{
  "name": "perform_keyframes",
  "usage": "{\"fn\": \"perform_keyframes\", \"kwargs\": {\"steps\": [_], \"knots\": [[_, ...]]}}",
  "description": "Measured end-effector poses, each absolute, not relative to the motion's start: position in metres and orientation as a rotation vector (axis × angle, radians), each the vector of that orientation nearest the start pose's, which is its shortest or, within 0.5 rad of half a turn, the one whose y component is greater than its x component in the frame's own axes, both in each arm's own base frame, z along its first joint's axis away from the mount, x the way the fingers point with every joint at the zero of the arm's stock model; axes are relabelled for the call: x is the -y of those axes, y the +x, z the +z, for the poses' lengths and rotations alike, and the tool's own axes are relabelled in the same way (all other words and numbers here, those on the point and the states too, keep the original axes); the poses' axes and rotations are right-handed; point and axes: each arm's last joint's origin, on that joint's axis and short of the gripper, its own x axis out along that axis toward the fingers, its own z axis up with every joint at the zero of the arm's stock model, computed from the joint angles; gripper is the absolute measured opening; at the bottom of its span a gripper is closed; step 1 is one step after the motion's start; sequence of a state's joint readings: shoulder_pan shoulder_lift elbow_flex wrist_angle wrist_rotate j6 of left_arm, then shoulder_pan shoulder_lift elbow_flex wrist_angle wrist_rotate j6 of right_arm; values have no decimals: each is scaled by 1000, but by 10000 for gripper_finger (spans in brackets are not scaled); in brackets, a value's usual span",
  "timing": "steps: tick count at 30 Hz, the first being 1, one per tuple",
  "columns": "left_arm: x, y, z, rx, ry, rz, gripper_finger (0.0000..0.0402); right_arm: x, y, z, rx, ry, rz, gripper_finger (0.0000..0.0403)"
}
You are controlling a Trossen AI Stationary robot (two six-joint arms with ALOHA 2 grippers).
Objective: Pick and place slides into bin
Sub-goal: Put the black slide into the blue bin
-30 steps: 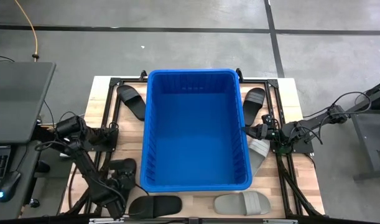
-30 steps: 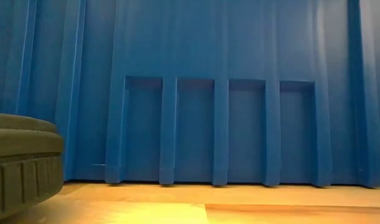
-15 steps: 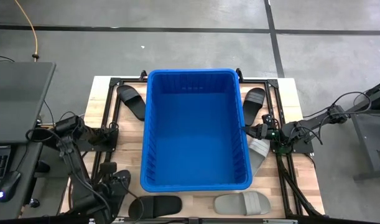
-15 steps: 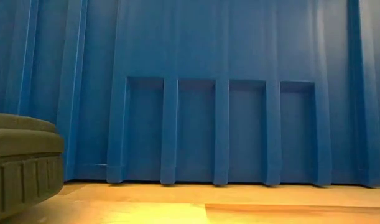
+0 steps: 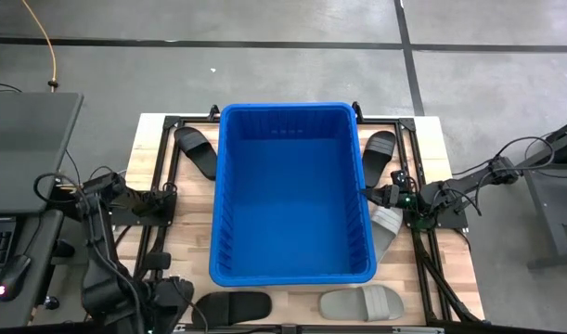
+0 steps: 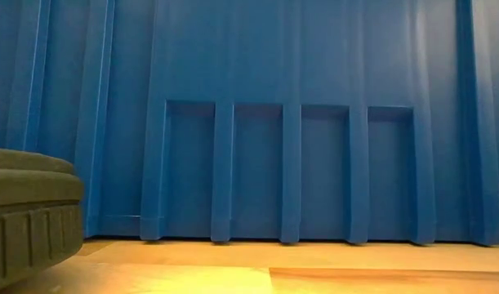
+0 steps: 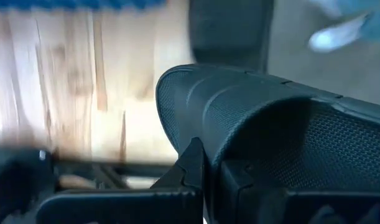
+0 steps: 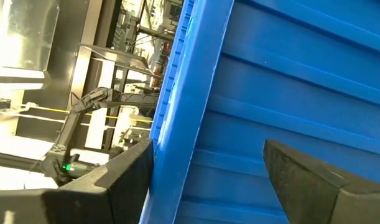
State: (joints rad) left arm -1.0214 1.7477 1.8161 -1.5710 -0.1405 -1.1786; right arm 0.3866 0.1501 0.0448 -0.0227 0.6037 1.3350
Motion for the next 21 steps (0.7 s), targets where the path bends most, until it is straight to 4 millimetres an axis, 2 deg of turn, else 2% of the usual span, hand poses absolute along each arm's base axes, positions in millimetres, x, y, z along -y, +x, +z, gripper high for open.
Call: {"fn": "perform_keyframes", "kwargs": {"steps": [7, 15, 19, 21], "knots": [[262, 172, 377, -1195, -141, 101, 0, -23, 99, 166, 48, 1336, -227, 281], [258, 173, 407, -1056, -238, 100, 0, -28, 100, 174, 6, 1442, -24, 281], [243, 187, 422, -984, -290, 138, 0, -30, 100, 184, 29, 1509, 72, 281], [236, 194, 428, -962, -287, 140, 0, -31, 98, 192, -26, 1528, 124, 281]]}}
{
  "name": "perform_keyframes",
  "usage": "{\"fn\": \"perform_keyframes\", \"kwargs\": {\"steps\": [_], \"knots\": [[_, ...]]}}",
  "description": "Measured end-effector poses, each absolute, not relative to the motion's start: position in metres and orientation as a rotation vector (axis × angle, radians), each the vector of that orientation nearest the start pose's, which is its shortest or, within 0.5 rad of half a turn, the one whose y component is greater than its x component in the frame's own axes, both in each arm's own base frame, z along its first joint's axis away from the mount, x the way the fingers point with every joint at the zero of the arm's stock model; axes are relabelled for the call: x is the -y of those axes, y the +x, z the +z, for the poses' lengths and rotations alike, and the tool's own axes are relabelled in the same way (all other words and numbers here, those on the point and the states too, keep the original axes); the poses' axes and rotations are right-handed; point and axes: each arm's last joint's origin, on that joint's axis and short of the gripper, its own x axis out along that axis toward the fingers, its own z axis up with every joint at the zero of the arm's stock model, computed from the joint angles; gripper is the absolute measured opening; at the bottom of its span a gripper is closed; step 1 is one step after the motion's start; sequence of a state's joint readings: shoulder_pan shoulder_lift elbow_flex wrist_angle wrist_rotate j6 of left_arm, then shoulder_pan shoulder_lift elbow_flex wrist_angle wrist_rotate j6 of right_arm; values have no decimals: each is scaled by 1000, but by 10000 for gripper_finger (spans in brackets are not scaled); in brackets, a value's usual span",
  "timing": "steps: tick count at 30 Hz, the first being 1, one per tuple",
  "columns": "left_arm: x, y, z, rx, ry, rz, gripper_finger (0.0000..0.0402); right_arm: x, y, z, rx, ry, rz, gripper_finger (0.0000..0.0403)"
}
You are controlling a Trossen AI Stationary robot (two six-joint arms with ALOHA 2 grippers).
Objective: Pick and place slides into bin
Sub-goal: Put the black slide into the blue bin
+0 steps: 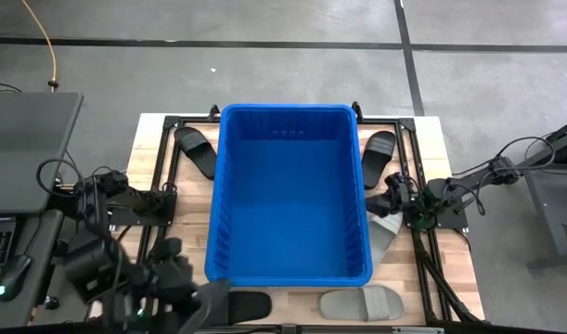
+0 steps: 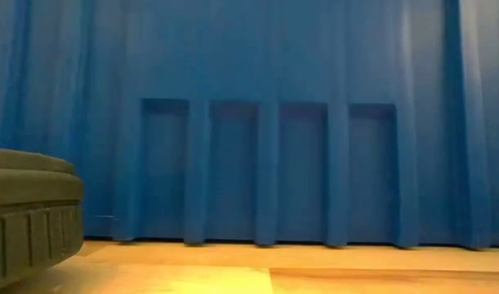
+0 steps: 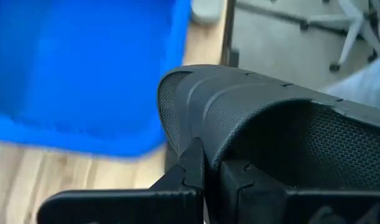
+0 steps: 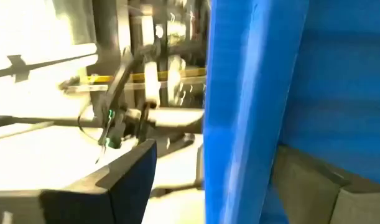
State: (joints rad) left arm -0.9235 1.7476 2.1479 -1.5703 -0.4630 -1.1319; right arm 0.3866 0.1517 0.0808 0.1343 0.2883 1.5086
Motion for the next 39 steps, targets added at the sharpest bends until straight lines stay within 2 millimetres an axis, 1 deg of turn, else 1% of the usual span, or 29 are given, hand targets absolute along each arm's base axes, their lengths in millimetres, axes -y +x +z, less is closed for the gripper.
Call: {"fn": "perform_keyframes", "kwargs": {"steps": [3, 6, 8, 10, 13, 15, 17, 19, 21, 23, 25, 28, 29, 31, 34, 37, 39], "knots": [[225, 205, 430, -956, -268, 156, 0, -35, 96, 192, -217, 1535, 183, 281], [217, 215, 429, -969, -243, 160, 0, -37, 93, 197, -348, 1599, 218, 281], [211, 221, 429, -974, -228, 167, 0, -38, 90, 198, -458, 1613, 198, 281], [205, 228, 427, -978, -222, 186, 0, -38, 85, 195, -577, 1596, 139, 281], [200, 234, 427, -988, -220, 183, 0, -39, 75, 192, -830, 1593, 111, 281], [196, 238, 427, -990, -214, 187, 0, -40, 70, 197, -945, 1630, 149, 281], [192, 240, 427, -989, -207, 193, 0, -41, 68, 208, -1000, 1698, 206, 281], [188, 243, 427, -991, -182, 190, 0, -41, 66, 224, -991, 1749, 276, 281], [184, 247, 427, -982, -152, 200, 0, -39, 62, 246, -933, 1785, 354, 281], [178, 251, 427, -968, -123, 218, 0, -35, 55, 271, -848, 1813, 412, 281], [171, 256, 427, -960, -81, 229, 0, -29, 46, 298, -718, 1811, 450, 281], [161, 262, 428, -926, 19, 269, 0, -19, 30, 334, -510, 1778, 436, 281], [156, 264, 429, -912, 50, 292, 0, -16, 28, 341, -478, 1757, 401, 281], [146, 270, 429, -895, 103, 334, 0, -15, 27, 351, -479, 1717, 312, 281], [129, 279, 431, -867, 167, 412, 0, -18, 38, 364, -477, 1668, 214, 281], [114, 292, 434, -842, 187, 402, 0, -25, 63, 366, -447, 1623, 84, 281], [109, 300, 436, -812, 183, 373, 0, -31, 82, 366, -418, 1614, 27, 281]]}}
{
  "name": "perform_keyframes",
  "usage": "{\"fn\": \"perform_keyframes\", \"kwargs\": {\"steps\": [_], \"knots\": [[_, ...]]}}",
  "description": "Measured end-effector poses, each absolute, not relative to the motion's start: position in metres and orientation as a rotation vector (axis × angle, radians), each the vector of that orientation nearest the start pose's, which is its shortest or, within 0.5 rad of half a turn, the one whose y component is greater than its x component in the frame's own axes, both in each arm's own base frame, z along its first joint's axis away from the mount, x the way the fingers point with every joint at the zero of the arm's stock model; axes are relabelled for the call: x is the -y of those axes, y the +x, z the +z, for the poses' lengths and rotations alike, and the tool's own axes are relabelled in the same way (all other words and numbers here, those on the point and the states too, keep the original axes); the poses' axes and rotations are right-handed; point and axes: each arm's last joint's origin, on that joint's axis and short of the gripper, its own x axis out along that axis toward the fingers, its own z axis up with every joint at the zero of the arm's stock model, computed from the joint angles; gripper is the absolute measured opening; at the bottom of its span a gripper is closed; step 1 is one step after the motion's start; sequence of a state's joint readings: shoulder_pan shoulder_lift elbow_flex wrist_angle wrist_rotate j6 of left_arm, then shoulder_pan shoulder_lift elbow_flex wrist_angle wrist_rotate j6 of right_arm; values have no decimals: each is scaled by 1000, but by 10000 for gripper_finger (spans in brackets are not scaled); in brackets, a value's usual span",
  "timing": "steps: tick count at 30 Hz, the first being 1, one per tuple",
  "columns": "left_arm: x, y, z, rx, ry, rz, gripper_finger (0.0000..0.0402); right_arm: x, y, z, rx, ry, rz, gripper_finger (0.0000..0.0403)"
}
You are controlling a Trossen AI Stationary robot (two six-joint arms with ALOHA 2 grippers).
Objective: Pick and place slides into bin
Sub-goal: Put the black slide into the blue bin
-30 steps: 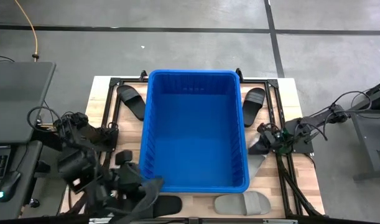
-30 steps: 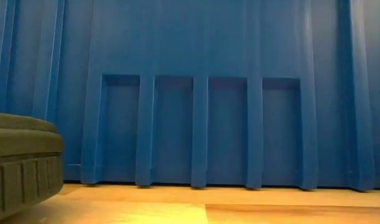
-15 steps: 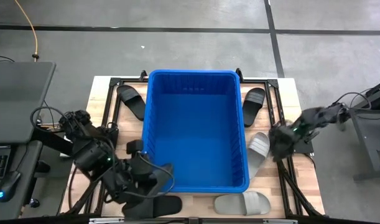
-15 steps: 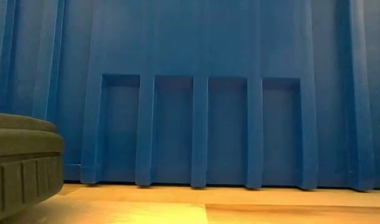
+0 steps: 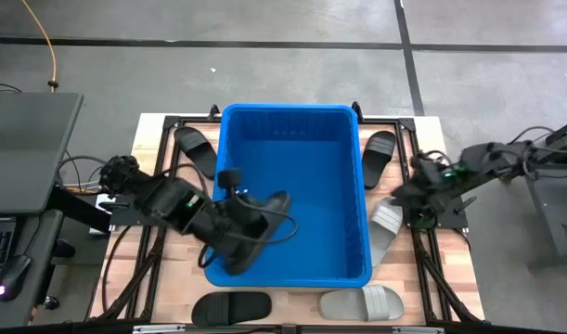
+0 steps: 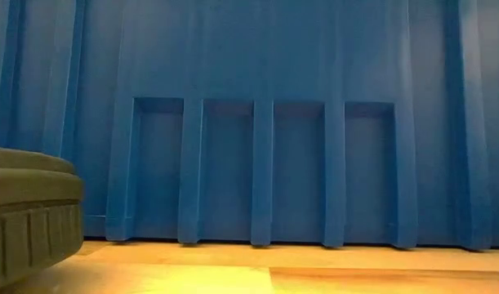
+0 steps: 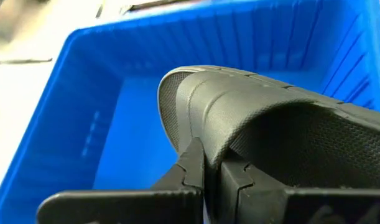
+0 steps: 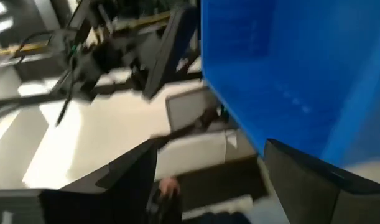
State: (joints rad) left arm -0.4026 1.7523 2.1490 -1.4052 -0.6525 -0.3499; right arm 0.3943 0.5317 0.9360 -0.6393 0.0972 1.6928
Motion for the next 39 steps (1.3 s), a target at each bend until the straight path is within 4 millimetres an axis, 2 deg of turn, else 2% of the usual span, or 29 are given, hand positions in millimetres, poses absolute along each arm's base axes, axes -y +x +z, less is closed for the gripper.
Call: {"fn": "perform_keyframes", "kwargs": {"steps": [4, 8, 14, 25, 34, 37, 39], "knots": [[107, 309, 443, -732, 230, 349, 0, -46, 118, 362, -435, 1599, -20, 281], [109, 315, 448, -672, 258, 320, 0, -56, 151, 361, -375, 1560, -14, 281], [113, 323, 443, -683, 292, 271, 0, -68, 190, 370, -229, 1611, 128, 281], [131, 337, 430, -675, 371, 261, 0, -75, 223, 347, -340, 1681, 60, 281], [132, 340, 431, -659, 394, 238, 0, -73, 251, 341, -290, 1725, 118, 280], [132, 340, 432, -660, 404, 239, 0, -72, 257, 338, -287, 1733, 117, 262], [131, 339, 431, -668, 408, 238, 0, -72, 260, 336, -296, 1748, 112, 232]]}}
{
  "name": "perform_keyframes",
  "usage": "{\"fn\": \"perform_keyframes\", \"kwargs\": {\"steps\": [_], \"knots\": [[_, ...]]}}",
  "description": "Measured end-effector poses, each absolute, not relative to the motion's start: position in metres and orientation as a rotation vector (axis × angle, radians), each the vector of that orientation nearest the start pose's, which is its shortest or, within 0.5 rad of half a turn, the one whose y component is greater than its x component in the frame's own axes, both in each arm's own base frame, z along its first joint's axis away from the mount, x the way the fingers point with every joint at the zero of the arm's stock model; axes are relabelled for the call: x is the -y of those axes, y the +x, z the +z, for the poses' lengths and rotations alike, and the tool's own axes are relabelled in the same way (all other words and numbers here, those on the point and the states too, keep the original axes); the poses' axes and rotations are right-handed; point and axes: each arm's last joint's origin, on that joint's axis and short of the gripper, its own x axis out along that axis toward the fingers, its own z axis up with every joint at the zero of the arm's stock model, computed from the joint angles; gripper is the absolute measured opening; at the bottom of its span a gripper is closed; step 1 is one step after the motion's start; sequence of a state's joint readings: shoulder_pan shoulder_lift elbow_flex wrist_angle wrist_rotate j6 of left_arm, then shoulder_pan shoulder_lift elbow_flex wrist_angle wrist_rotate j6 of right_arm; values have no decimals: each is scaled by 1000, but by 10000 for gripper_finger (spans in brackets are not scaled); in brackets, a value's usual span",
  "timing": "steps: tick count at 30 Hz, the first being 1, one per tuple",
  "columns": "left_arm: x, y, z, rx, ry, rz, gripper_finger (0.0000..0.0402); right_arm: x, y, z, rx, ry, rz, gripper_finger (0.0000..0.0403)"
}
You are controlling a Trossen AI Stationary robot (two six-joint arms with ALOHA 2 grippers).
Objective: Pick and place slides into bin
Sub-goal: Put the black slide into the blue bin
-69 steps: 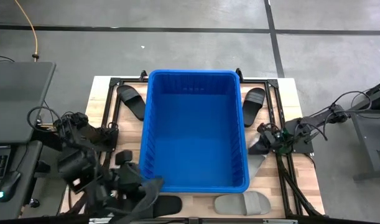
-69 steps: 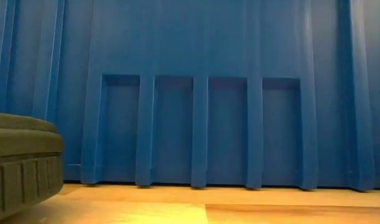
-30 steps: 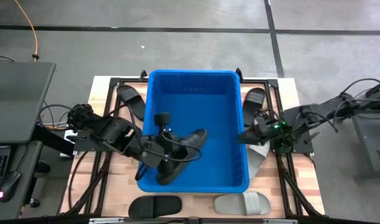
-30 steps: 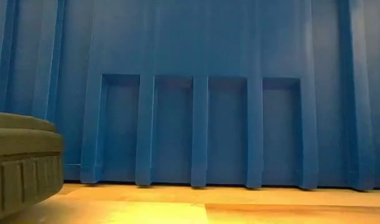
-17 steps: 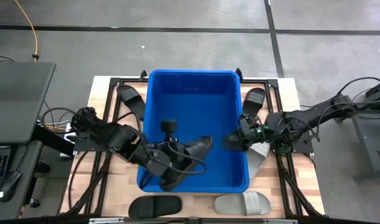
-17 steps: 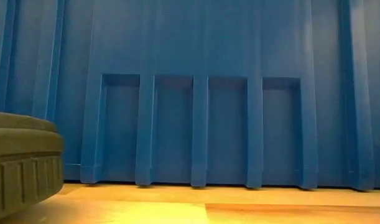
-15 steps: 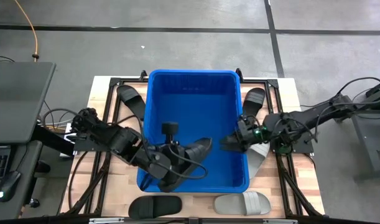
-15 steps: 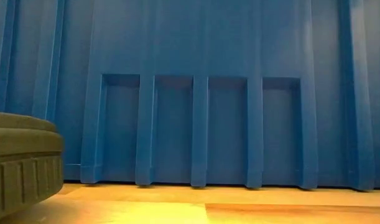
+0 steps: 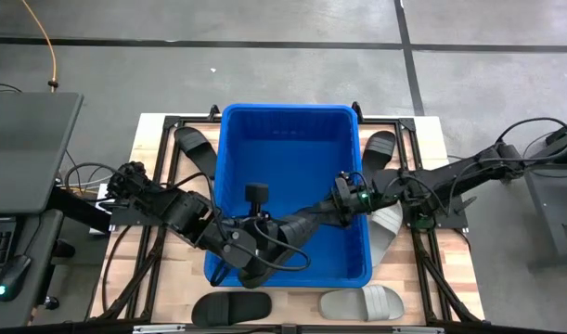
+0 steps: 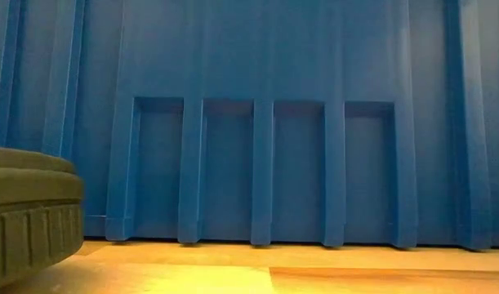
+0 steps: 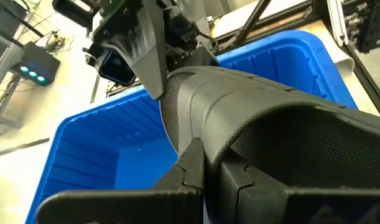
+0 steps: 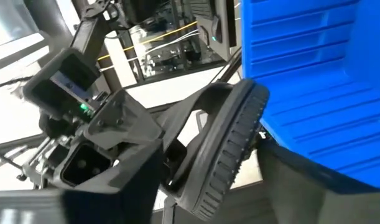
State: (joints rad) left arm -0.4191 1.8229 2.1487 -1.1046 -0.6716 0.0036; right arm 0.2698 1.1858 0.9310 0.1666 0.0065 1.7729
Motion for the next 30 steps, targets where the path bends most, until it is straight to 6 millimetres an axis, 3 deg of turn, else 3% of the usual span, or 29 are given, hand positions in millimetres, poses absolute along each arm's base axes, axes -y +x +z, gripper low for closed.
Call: {"fn": "perform_keyframes", "kwargs": {"steps": [2, 6, 7, 16, 25, 30], "knots": [[131, 339, 431, -670, 410, 239, 0, -72, 261, 335, -305, 1749, 123, 181], [131, 338, 431, -668, 412, 240, 0, -72, 262, 334, -313, 1720, 128, 37], [131, 338, 431, -669, 414, 240, 0, -72, 262, 334, -309, 1709, 123, 23], [129, 336, 429, -702, 391, 256, 16, -70, 258, 334, -257, 1644, 56, 5], [116, 307, 423, -877, 266, 422, 120, -61, 225, 340, -247, 1568, -124, 3], [103, 292, 429, -852, 195, 557, 178, -51, 206, 344, -129, 1497, -278, 3]]}}
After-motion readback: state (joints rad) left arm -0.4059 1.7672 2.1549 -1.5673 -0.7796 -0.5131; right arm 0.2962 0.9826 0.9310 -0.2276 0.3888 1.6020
